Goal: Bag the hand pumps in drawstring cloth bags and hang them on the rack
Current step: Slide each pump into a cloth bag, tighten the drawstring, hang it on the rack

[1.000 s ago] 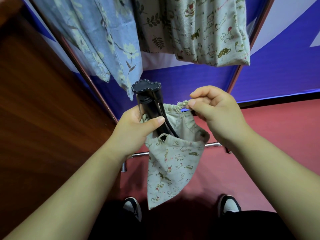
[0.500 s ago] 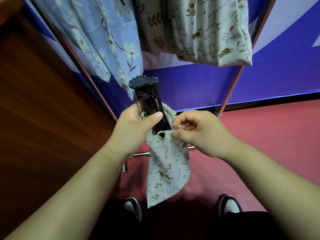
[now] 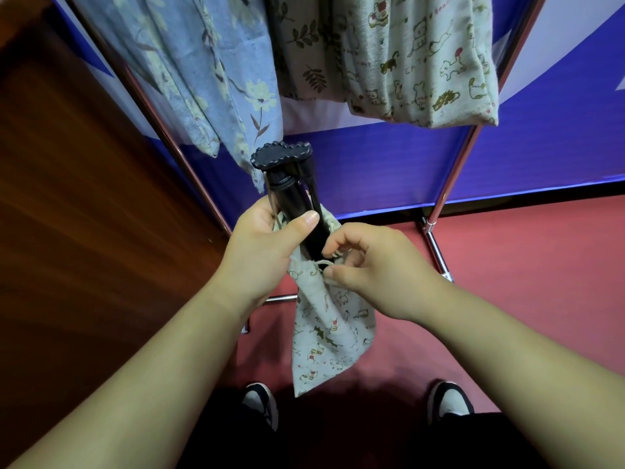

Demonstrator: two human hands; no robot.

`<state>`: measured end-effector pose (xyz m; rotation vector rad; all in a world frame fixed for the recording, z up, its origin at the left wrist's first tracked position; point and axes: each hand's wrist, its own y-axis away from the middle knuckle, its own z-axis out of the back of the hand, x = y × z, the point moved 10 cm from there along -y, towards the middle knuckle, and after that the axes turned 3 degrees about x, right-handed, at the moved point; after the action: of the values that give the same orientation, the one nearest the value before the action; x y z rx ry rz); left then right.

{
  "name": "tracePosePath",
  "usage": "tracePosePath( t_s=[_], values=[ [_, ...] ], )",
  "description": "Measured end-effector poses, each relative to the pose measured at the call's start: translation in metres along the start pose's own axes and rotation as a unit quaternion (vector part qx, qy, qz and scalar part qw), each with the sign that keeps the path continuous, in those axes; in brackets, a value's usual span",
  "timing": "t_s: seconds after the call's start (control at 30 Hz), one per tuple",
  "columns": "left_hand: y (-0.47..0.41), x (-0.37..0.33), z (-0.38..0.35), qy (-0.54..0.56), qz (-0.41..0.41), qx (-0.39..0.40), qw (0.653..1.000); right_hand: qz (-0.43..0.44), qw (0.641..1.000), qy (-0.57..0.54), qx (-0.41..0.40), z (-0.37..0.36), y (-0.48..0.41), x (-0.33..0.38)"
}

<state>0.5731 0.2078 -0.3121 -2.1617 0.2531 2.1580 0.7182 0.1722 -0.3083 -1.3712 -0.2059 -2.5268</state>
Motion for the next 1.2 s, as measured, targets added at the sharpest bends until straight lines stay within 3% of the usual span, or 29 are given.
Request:
tracePosePath(
  t_s=[0.2, 0.43, 0.63, 0.87, 0.97, 1.2],
  values=[
    [0.001, 0.004, 0.000, -0.033, 0.012, 0.000, 0.999, -0.040, 0.998, -0.035, 0.038, -0.010, -0.003, -0.014],
    [0.002, 0.011, -0.001, -0.059, 0.030, 0.007, 0.998, -0.044, 0.995, 0.041, 0.083, -0.004, -0.002, -0.014],
    [-0.002, 0.023, 0.000, -0.074, 0.044, 0.043, 0.995, -0.059, 0.986, -0.153, -0.009, 0.028, -0.005, -0.019],
    [0.002, 0.034, -0.013, -0.022, 0.104, 0.136, 0.985, -0.013, 0.971, -0.239, -0.010, 0.037, -0.004, -0.006],
    [0.006, 0.031, -0.017, -0.007, 0.126, 0.165, 0.978, 0.048, 0.978, -0.202, 0.014, 0.040, 0.000, 0.010],
    [0.015, 0.025, -0.023, -0.001, 0.171, 0.198, 0.965, 0.167, 0.985, 0.028, 0.031, 0.037, 0.011, 0.049]
  ],
)
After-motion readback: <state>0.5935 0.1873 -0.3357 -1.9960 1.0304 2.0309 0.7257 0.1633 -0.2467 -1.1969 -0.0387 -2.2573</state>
